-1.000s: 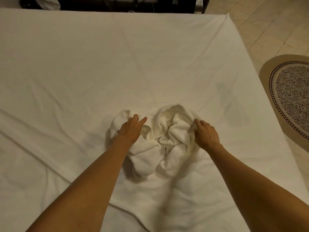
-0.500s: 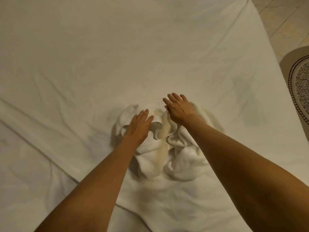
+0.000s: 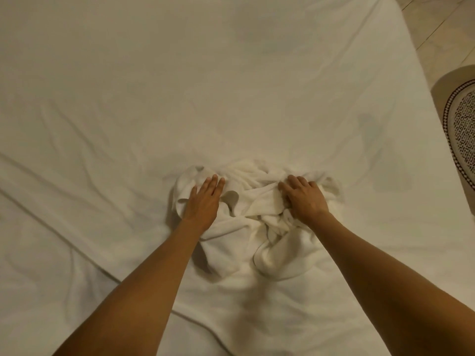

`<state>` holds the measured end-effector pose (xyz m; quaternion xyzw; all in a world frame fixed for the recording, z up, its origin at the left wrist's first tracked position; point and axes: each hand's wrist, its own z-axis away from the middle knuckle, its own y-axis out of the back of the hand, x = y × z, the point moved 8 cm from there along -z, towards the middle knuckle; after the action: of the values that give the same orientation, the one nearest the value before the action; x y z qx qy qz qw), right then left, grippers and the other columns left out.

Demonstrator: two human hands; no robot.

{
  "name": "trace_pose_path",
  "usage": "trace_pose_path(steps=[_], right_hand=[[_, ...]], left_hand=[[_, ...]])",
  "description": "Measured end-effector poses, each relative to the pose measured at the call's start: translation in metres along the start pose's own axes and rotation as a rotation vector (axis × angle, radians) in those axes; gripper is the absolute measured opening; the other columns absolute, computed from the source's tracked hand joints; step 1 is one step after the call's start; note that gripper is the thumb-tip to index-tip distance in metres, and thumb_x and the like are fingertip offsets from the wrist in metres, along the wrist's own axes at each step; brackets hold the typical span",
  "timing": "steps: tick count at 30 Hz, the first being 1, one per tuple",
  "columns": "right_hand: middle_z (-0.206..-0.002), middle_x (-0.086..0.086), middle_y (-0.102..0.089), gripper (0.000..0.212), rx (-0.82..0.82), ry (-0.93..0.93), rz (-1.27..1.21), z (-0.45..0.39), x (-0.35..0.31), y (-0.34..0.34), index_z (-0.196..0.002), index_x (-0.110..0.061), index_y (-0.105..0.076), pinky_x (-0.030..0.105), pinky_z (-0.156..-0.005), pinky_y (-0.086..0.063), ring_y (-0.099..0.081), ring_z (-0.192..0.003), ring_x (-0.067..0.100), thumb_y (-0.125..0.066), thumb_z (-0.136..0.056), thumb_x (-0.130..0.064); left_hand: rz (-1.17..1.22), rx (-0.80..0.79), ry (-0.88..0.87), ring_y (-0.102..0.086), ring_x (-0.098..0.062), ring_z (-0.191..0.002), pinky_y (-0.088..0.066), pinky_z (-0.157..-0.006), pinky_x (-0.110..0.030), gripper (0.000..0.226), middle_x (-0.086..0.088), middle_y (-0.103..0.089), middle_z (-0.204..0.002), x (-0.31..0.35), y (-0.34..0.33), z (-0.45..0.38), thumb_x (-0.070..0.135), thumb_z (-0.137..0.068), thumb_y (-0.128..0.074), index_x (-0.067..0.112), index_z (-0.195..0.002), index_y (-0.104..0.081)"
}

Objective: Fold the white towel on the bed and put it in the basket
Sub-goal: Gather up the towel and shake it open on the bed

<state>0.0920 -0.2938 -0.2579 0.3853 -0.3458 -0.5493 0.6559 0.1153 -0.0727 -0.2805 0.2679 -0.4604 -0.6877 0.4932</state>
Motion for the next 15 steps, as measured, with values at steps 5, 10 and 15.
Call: trace_pose_path(steps=[5, 10, 15], right_hand=[[-0.147, 0.011, -0.035, 0.05, 0.01, -0.039, -0.029, 0.027, 0.02, -0.012, -0.136, -0.019, -0.041, 0.04, -0.099, -0.038, -0.037, -0.131, 0.031, -0.051, -0.088, -0.013], [-0.102, 0.016, -0.063, 0.017, 0.133, -0.029, 0.078, 0.032, 0.011, 0.003, -0.094, -0.008, -0.066, 0.042, -0.083, -0.044, -0.059, -0.091, 0.035, -0.064, -0.077, -0.008], [-0.067, 0.01, -0.063, 0.038, 0.243, -0.007, 0.149, 0.038, 0.002, 0.016, -0.081, -0.007, -0.062, 0.036, -0.062, -0.05, -0.059, -0.062, 0.032, -0.078, -0.046, -0.001]], left_hand=[[-0.019, -0.043, -0.062, -0.003, -0.016, -0.15, -0.02, -0.117, -0.04, 0.06, -0.002, 0.007, -0.162, -0.017, -0.005, 0.014, 0.012, -0.101, -0.023, 0.02, -0.152, 0.008], [0.001, -0.053, -0.051, -0.011, -0.02, -0.149, -0.025, -0.116, -0.039, 0.059, -0.007, -0.002, -0.162, -0.016, 0.003, 0.017, 0.006, -0.1, -0.025, 0.017, -0.153, -0.001], [0.185, 0.064, 0.012, -0.044, -0.03, -0.132, -0.04, -0.106, -0.041, 0.047, -0.015, -0.044, -0.146, -0.004, 0.028, 0.017, 0.0, -0.098, -0.034, 0.008, -0.144, -0.036]])
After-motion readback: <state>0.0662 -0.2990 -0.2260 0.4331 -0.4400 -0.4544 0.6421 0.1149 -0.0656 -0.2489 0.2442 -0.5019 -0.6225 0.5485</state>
